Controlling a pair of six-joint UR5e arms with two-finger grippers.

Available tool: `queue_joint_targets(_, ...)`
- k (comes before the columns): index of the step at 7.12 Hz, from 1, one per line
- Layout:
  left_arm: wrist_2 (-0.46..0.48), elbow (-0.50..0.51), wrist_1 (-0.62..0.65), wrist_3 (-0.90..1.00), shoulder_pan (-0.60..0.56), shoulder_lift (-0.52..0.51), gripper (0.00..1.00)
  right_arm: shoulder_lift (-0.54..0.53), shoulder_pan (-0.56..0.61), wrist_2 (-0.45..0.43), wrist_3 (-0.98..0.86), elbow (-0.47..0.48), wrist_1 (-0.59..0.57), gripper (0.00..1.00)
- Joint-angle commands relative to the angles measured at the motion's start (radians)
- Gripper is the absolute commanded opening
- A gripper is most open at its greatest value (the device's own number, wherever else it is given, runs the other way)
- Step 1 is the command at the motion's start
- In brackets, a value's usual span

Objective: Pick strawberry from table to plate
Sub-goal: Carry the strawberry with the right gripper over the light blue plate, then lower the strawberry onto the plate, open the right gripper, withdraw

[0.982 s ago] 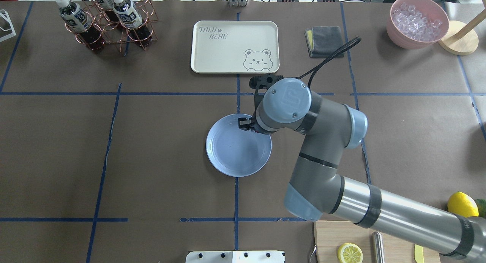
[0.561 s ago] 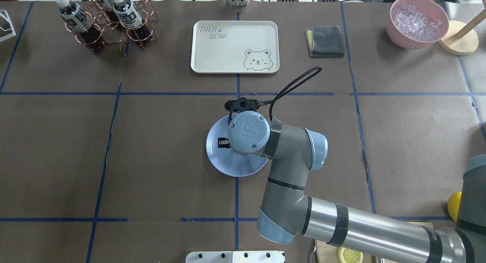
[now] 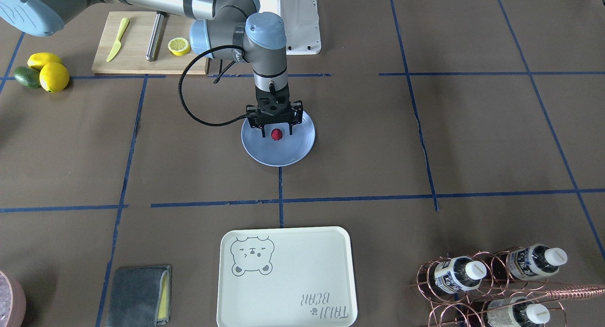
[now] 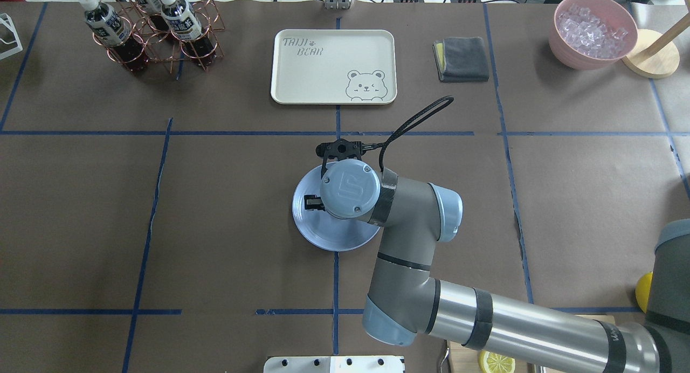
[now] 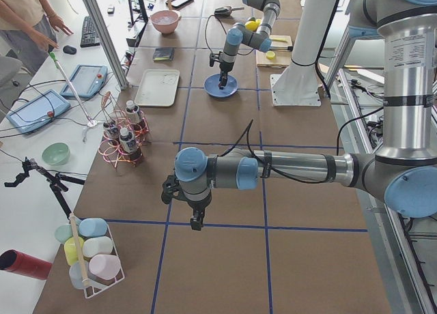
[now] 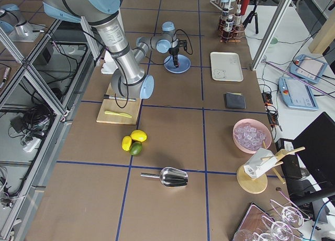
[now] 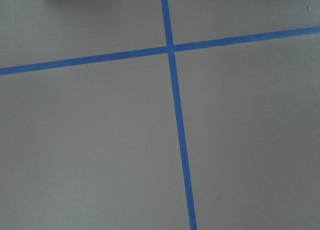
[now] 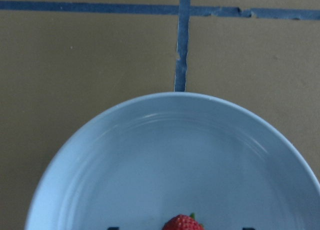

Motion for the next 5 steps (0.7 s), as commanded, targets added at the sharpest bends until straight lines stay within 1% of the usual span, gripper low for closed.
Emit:
queue_joint_targets(1, 0.001, 0.005, -0.007, 0.008, 0.0, 0.004, 1.0, -0.024, 0.134, 0.164, -0.03, 0.067, -0.004, 1.0)
queue_joint_targets(2, 0.002, 0.002, -0.004, 0.008, 0.0, 0.004, 1.0, -0.059, 0.217, 0.244, -0.134, 0.09, -0.004, 1.0)
queue_joint_targets(3, 0.005, 0.0, -0.003, 0.005, 0.0, 0.01, 1.0, -0.124, 0.351, 0.38, -0.268, 0.108, -0.002, 1.0)
queue_joint_targets(4, 0.013, -0.014, -0.004, -0.001, 0.0, 0.01, 1.0, -0.195, 0.481, 0.5, -0.446, 0.108, 0.001, 1.0)
queue_joint_targets(5, 0.01, -0.005, -0.004, -0.006, 0.002, 0.008, 1.0, -0.288, 0.61, 0.56, -0.662, 0.105, 0.0, 1.0)
